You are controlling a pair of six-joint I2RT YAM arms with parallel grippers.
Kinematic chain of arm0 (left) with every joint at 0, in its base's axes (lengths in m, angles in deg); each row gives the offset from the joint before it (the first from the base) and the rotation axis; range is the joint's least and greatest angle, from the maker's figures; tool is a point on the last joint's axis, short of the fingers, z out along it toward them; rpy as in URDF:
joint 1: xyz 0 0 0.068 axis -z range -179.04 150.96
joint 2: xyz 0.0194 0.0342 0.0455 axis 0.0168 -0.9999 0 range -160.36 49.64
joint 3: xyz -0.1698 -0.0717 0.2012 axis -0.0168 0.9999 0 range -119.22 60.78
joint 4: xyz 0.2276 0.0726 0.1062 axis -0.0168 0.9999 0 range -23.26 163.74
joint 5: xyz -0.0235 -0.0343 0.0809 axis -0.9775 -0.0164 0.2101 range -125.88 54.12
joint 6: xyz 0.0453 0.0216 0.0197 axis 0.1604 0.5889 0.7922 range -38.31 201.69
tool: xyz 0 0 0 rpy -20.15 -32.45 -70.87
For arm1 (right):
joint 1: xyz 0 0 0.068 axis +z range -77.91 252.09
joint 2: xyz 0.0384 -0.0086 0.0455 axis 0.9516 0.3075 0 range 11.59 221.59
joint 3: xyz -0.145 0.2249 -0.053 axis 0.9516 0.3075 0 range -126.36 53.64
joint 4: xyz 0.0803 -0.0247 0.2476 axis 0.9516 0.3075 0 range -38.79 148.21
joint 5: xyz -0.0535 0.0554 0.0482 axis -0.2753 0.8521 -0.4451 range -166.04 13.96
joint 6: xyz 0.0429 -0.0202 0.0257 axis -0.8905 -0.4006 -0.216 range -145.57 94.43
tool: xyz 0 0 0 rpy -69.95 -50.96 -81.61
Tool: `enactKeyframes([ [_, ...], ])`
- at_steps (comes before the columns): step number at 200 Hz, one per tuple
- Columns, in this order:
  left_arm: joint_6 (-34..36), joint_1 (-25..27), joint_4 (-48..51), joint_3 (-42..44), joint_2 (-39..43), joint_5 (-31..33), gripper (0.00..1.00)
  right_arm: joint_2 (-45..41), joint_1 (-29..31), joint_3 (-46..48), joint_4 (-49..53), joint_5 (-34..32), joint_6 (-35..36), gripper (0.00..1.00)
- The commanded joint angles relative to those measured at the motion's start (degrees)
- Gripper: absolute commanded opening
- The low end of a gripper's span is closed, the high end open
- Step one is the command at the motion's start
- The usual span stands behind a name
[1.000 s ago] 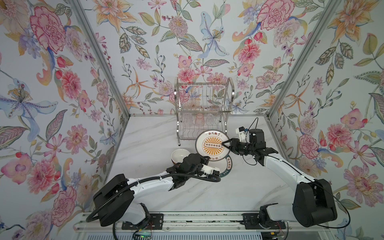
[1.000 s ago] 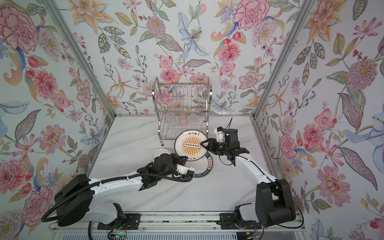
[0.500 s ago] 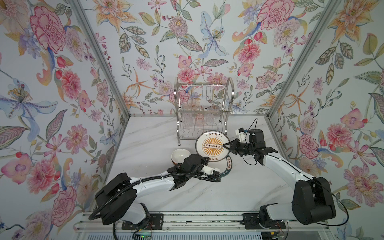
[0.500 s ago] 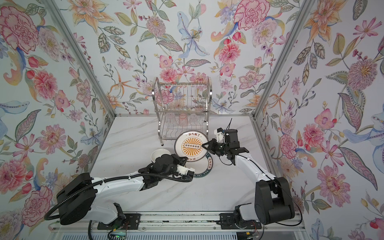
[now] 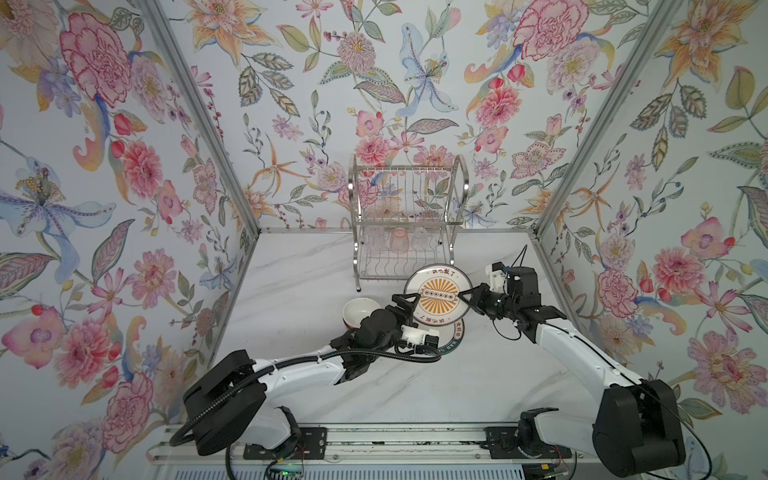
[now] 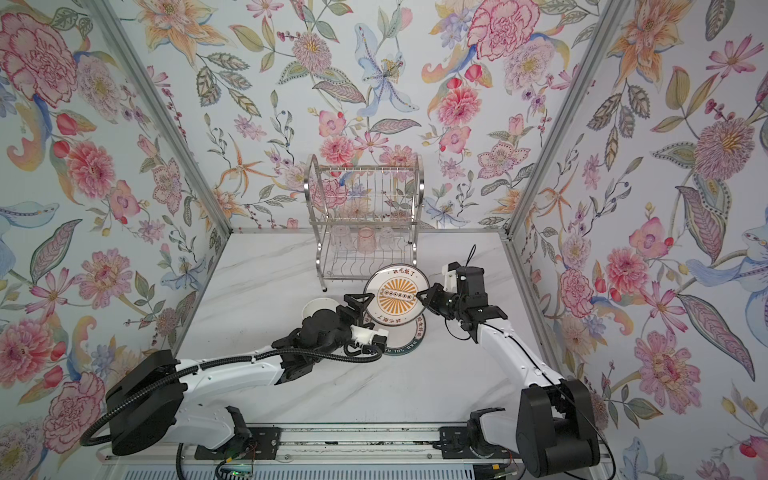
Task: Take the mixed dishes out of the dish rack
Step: 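Close the right gripper on the sunburst plate rim while the left gripper opens, then lower the sunburst plate onto the lettered plate with the right gripper while the left withdraws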
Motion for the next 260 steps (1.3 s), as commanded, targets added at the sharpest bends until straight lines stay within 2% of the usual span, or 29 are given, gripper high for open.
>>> enactKeyframes([
  [1,-7.2,-1.2,0.1,-0.3,4.4,-2.3,0.99,-4.6,-0.9,1.7,2.2,-4.7,1.2,0.0],
  [25,-14.1,-3.3,3.7,-1.5,7.7,-5.9,0.99,-7.0,-1.0,2.8,6.9,-8.2,3.4,0.0],
  [57,-22.9,-7.2,9.5,-4.2,10.9,-11.9,0.99,-8.6,-0.8,5.6,7.0,-9.9,4.5,0.0],
  [82,-32.0,-12.1,12.9,-6.4,12.2,-18.1,0.99,-7.8,-0.5,7.2,4.7,-9.1,4.9,0.0],
  [129,-41.8,-17.9,15.5,-7.0,15.2,-23.6,0.99,-3.1,0.3,7.4,2.2,-5.7,6.1,0.0],
  [203,-46.8,-19.3,20.7,-4.9,18.8,-23.2,0.99,5.0,0.6,6.5,-2.1,-1.7,5.1,0.0],
  [247,-47.7,-20.6,21.1,-4.6,19.0,-23.8,0.99,6.3,0.9,6.8,-3.3,-1.1,4.4,0.0],
  [260,-47.8,-20.9,21.2,-4.8,18.4,-23.8,0.99,6.4,1.0,7.1,-3.5,-0.9,4.4,0.03],
])
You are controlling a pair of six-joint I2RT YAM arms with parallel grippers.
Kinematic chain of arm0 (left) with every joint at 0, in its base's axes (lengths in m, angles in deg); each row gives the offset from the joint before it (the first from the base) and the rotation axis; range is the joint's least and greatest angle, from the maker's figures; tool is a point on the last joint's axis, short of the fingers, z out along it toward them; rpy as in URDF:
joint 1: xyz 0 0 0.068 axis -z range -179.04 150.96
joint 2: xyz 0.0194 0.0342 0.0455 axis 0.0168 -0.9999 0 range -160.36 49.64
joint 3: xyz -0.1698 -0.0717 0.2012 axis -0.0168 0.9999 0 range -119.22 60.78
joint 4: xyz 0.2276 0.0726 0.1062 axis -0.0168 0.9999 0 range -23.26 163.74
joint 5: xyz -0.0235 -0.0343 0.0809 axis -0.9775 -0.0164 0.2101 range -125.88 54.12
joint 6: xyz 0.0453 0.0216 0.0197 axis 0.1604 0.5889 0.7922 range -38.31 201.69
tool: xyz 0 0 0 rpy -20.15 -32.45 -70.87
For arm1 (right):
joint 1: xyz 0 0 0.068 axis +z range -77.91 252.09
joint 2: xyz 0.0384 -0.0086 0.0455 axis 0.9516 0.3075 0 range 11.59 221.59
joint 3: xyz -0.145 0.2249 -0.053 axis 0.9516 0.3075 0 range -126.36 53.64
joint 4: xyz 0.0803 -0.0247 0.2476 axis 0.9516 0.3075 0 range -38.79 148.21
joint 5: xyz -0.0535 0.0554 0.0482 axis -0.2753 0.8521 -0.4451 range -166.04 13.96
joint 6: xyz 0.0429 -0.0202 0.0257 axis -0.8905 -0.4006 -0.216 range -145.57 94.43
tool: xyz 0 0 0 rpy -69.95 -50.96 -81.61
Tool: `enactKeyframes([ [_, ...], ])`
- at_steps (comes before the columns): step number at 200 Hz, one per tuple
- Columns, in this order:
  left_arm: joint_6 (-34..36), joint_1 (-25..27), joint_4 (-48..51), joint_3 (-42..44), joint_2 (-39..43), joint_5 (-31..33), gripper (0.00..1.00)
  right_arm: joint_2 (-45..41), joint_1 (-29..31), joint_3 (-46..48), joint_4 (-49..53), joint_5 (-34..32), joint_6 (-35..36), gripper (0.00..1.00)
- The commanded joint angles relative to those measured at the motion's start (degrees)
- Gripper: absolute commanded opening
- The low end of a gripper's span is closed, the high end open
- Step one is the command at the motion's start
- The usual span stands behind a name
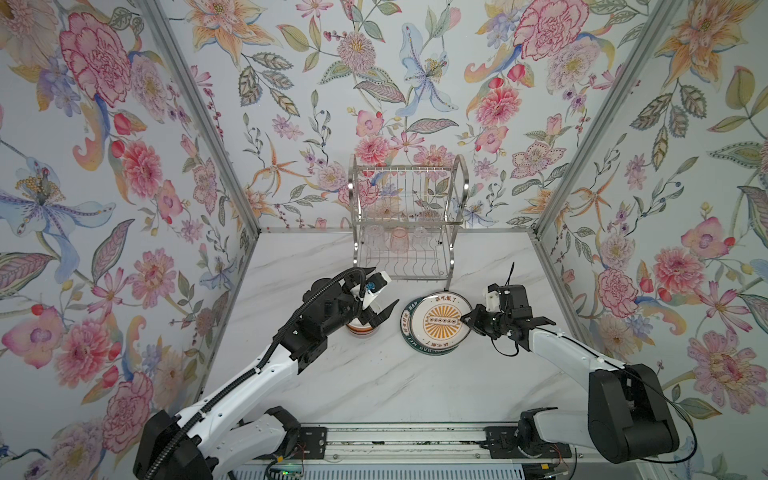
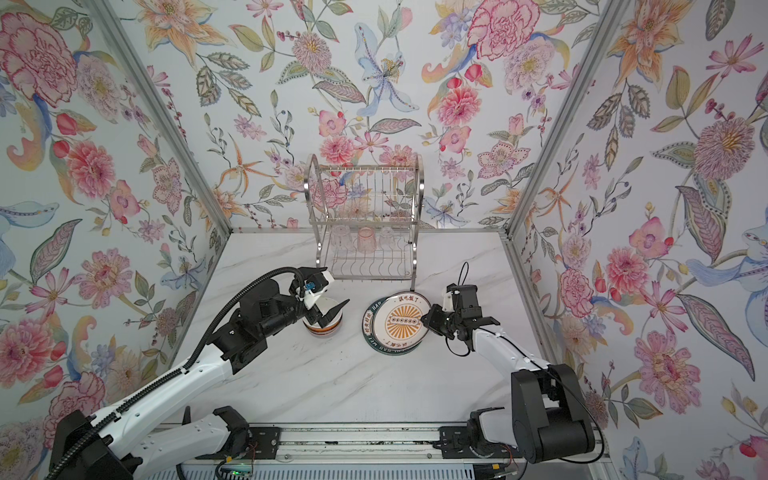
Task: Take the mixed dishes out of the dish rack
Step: 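Lower the sunburst plate onto the lettered plate with the right gripper while the left withdraws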
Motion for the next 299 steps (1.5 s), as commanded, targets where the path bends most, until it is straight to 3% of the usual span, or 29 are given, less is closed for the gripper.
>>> enactKeyframes([
  [1,-1.5,-1.0,0.9,0.5,0.0,-1.3,0.99,0.4,0.4,0.0,-3.2,2.2,-0.7,0.04],
  [98,-0.6,-1.6,0.4,-1.1,-3.8,-2.0,0.99,3.0,0.7,-0.7,-0.3,0.5,0.0,0.31],
  [156,-0.4,-2.2,-0.1,-2.5,-5.7,-1.7,0.99,4.3,2.5,-4.1,4.0,-5.3,3.0,0.5],
  [299,-0.8,-3.9,-2.2,-2.8,-8.3,-2.4,0.99,9.1,5.4,-9.1,7.3,-10.1,4.1,0.58],
])
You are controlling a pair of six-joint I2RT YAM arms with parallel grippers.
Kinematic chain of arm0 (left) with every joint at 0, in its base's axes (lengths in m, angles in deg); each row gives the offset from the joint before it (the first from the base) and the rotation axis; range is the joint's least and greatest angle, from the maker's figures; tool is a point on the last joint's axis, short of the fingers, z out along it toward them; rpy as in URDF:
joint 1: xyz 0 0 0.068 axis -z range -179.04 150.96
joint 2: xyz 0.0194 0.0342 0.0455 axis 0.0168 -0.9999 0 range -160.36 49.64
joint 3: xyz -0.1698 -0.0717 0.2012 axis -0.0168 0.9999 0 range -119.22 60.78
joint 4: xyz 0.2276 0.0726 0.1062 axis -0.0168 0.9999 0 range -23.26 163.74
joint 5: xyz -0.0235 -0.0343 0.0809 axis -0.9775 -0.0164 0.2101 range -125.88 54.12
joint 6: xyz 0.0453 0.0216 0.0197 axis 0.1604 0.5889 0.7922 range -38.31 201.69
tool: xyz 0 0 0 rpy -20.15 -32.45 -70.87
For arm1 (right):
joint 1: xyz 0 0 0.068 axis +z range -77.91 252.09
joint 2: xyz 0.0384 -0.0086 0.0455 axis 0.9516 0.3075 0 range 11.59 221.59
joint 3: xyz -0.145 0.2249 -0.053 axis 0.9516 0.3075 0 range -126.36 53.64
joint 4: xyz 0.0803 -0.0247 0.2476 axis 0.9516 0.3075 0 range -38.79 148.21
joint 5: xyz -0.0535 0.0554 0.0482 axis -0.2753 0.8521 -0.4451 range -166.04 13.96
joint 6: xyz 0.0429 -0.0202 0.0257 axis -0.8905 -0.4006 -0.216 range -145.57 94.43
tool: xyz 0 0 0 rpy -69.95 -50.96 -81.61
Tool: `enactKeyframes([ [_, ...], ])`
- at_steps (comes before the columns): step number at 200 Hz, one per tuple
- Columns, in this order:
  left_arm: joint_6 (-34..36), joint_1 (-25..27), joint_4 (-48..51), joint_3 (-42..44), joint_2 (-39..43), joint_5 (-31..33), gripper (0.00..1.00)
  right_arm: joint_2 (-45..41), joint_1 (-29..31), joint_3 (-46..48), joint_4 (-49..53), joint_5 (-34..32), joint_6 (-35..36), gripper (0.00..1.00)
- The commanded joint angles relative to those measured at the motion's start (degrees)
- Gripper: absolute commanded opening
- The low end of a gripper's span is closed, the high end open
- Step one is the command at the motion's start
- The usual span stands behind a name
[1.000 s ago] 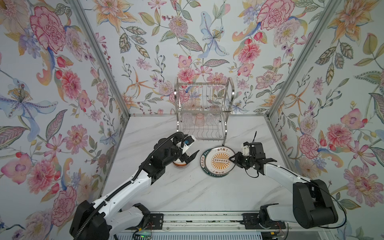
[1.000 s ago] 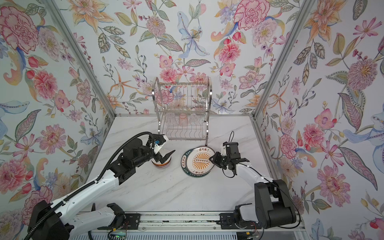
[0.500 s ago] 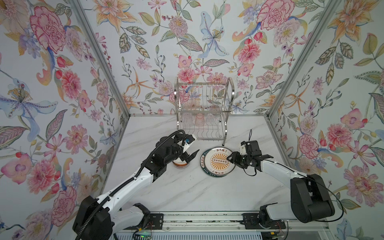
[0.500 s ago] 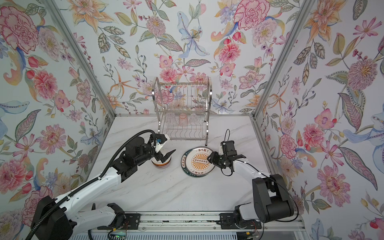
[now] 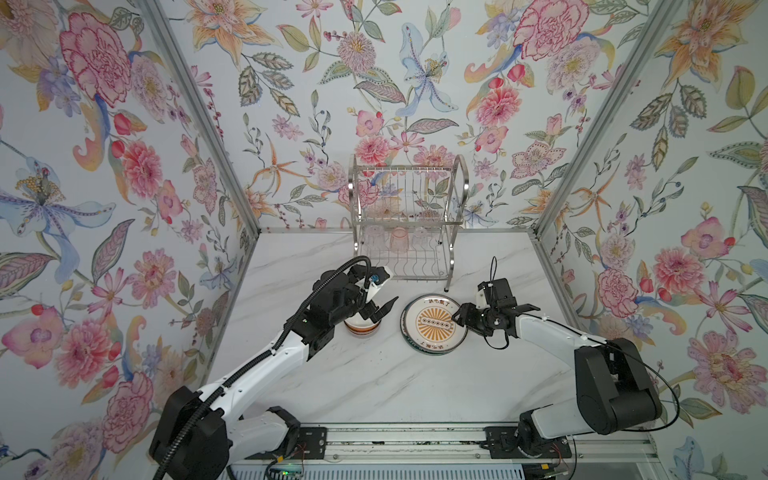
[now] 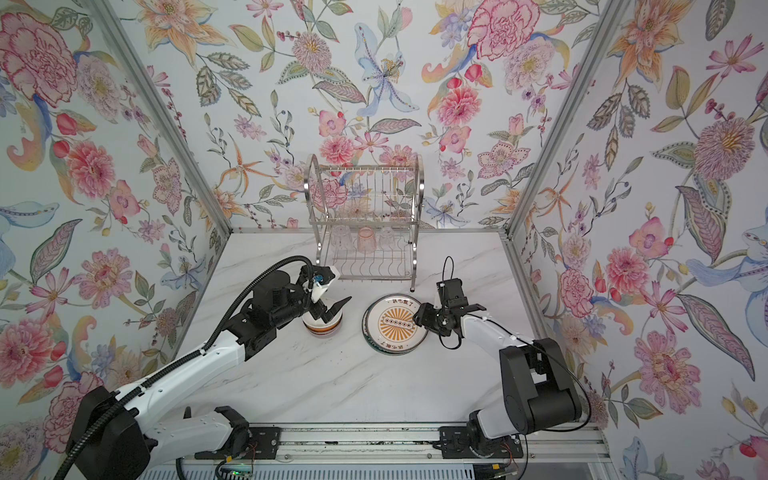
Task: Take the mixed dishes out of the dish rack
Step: 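Lower the sunburst plate onto the lettered plate with the right gripper while the left withdraws, then open the right gripper and raise it off the stacked plates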
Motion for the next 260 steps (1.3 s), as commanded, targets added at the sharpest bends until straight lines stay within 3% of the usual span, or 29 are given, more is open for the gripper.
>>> enactKeyframes([
  [1,-0.6,-1.1,-1.7,-1.0,-0.5,-0.9,0.99,0.5,0.6,-1.7,0.5,-0.9,0.8,0.58],
  [73,-1.2,-1.6,-1.6,-0.6,0.5,1.1,0.99,-0.7,1.3,-2.2,-0.7,-2.0,3.0,0.67],
  [99,-0.7,-1.8,-1.2,-0.8,0.6,1.7,0.99,-3.3,2.0,-2.8,-0.7,-3.6,6.7,0.73],
  [145,-2.0,-3.6,-3.0,-0.1,2.7,1.2,0.99,-10.0,7.5,-2.4,-3.9,-12.1,16.7,0.85],
  [186,-4.9,-5.3,-5.3,3.0,5.2,2.9,0.99,-13.1,13.1,0.5,-15.3,-17.5,25.8,0.85],
  [203,-9.8,-6.5,-5.1,3.7,5.9,5.5,0.99,-13.1,15.0,1.9,-22.0,-19.1,29.3,0.86],
  [228,-15.1,-8.7,-3.0,3.3,5.4,9.5,0.99,-11.3,15.9,3.6,-32.1,-20.1,31.1,0.9],
  [260,-19.6,-12.2,1.4,1.0,0.7,9.8,0.99,-6.6,16.2,3.6,-42.2,-20.4,32.3,0.93],
])
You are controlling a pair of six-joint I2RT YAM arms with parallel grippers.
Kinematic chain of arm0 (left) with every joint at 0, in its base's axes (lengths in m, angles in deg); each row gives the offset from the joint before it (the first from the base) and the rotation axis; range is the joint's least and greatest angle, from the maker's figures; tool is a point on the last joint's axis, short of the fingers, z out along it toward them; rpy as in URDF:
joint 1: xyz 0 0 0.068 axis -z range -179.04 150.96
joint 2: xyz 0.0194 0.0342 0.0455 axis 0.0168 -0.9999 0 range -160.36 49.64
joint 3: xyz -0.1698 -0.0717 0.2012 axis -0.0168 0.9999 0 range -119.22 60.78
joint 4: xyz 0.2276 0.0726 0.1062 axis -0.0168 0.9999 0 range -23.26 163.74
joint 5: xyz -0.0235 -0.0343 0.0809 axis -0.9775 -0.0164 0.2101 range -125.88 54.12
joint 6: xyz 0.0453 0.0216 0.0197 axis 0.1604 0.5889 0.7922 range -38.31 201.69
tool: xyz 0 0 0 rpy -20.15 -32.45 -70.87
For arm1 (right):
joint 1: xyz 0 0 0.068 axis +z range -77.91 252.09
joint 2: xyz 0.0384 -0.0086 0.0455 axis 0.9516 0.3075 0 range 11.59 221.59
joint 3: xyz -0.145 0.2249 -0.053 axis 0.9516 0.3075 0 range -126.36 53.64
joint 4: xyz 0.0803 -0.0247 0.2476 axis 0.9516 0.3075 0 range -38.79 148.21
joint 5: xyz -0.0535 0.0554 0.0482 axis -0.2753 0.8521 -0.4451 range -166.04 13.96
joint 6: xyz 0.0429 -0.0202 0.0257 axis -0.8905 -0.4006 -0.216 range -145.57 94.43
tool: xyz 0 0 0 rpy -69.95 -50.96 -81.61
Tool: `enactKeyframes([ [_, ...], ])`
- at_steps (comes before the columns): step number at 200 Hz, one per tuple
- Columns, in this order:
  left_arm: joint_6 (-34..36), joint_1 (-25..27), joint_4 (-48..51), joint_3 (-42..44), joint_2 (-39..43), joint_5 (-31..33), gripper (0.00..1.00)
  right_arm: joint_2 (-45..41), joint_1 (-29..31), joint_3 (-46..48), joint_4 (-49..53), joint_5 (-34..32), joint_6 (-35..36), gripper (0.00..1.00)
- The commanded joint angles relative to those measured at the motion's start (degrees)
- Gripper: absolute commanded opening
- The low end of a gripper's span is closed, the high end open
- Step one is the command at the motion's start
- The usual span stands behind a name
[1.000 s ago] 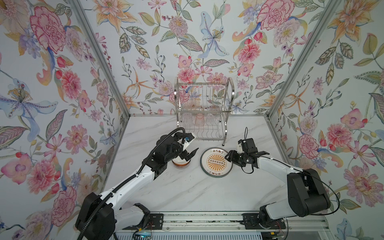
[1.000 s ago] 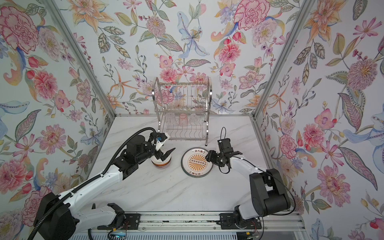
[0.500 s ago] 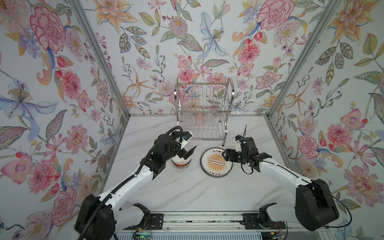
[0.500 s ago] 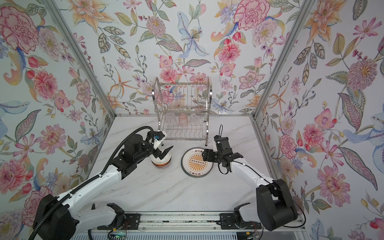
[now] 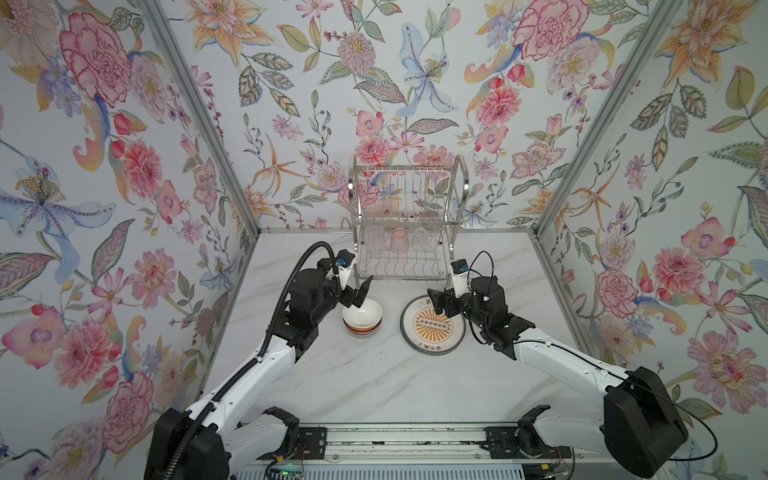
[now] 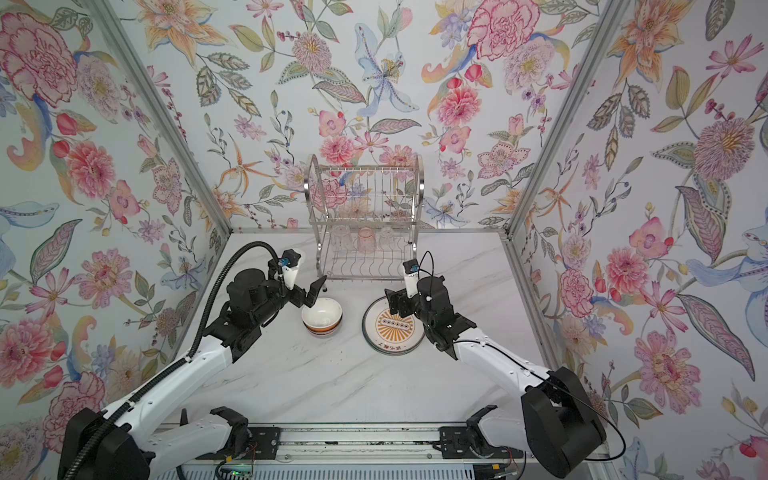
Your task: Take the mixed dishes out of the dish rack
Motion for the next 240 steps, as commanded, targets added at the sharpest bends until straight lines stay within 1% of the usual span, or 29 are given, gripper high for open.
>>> enactKeyframes([
  [1,-5.9,-2.2,4.3,-1.9,-3.8,2.9,0.99,3.6,0.5,0.7,-12.3,-1.8,3.2,0.93],
  [17,-7.3,-3.5,4.9,-3.0,-6.8,2.9,0.96,6.3,0.5,0.0,-16.3,-1.5,4.0,0.94],
  [33,-8.0,-3.7,3.7,-3.6,-9.0,2.5,0.95,8.6,0.6,-0.7,-19.6,-1.1,4.3,0.94],
  [59,-9.9,-3.9,-0.6,-4.2,-13.0,5.4,0.89,11.4,0.6,-1.0,-24.7,-1.2,4.7,0.95],
  [79,-10.7,-4.0,-2.1,-5.7,-16.5,6.7,0.86,13.0,0.6,-1.4,-26.8,-1.2,4.6,0.97],
  [105,-11.0,-4.1,-4.7,-7.1,-21.1,5.3,0.81,14.8,0.5,-1.5,-29.1,-1.4,5.7,0.98],
  [131,-11.5,-4.5,-6.0,-9.2,-24.6,5.3,0.77,16.6,0.4,-2.4,-30.3,-1.3,5.9,0.99],
  [134,-11.6,-4.4,-6.2,-9.5,-26.5,5.3,0.77,16.9,0.4,-2.4,-30.5,-1.2,6.0,0.99],
  [140,-11.8,-4.5,-6.6,-9.9,-27.6,5.5,0.76,17.3,0.4,-2.7,-30.8,-1.1,6.1,0.99],
  [188,-13.6,-4.6,-10.1,-12.4,-32.8,6.2,0.63,20.2,0.0,-4.5,-32.7,-1.2,7.2,0.99],
  [240,-16.7,-4.5,-13.3,-12.2,-35.2,5.0,0.49,25.8,-1.9,-7.0,-36.8,-0.2,7.3,0.99],
])
